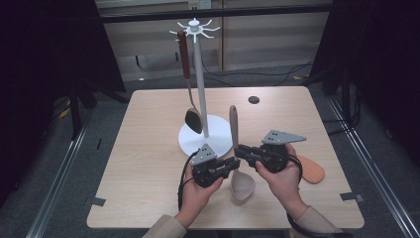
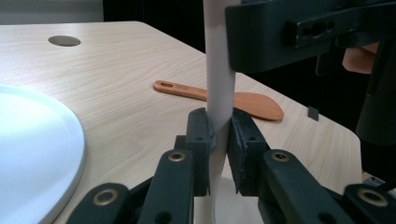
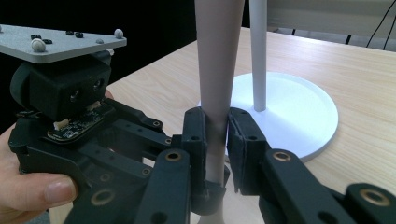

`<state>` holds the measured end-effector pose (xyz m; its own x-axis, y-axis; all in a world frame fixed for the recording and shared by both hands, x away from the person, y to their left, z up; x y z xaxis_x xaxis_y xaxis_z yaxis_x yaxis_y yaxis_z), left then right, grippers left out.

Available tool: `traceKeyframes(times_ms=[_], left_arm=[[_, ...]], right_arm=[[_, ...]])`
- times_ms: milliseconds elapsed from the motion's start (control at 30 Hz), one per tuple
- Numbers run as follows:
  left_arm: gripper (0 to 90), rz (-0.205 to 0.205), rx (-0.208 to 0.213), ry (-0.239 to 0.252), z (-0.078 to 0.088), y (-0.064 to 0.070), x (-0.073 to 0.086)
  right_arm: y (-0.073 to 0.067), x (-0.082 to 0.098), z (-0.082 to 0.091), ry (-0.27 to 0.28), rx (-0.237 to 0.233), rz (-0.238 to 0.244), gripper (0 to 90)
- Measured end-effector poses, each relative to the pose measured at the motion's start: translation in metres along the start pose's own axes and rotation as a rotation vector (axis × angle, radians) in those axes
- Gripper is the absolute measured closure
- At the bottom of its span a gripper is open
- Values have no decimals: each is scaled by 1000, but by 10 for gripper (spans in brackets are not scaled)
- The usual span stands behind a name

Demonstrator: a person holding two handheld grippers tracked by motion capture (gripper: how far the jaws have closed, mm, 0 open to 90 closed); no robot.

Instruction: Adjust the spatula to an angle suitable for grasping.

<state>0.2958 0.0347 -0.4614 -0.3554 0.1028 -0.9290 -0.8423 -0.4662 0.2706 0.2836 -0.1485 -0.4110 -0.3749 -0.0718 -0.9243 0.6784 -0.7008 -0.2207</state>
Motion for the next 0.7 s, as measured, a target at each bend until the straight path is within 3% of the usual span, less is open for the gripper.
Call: traceKeyframes(times_ms=[167, 300, 333, 367, 400, 467, 533, 567, 600, 700], left_arm=[[800, 4, -5, -27, 0, -1, -1], [800, 7, -7, -36, 1, -1, -2], [801, 7, -6, -38, 1, -1, -2], [801, 4, -1, -35, 1, -2, -3], [801, 6, -3, -34, 2, -2, -4], [801, 7, -7, -38, 4, -2, -6], [800, 17, 3, -28, 6, -4, -8], [800, 19, 0, -31, 8, -4, -9], [800, 17, -5, -31, 9, -6, -10], [800, 15, -11, -27, 12, -9, -12]], right_arm=[[1, 3, -2, 6, 2, -25, 782], [0, 3, -3, 8, 3, -5, 773], [0, 2, -4, 12, 9, -6, 684], [0, 2, -4, 12, 9, -6, 684], [0, 1, -3, 28, 8, -4, 618], [1, 0, -2, 35, 12, 3, 572], [5, -2, 2, 47, 31, 10, 487], [5, -2, 2, 47, 31, 10, 487], [10, -2, 4, 49, 46, 17, 412], [15, 0, 6, 44, 74, 21, 354]])
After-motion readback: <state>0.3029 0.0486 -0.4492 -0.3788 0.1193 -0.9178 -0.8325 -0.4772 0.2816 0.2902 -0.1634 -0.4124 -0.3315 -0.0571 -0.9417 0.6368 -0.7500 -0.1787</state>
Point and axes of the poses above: each handheld gripper's, and its own axes: z roughly backward along the jaws, x roughly out of its underside, y roughly to its right, the point moved 2 cm from there along -z, roughly forward along the jaws, and after that the axes turned 4 degrees about y, right-handed, at the moved point
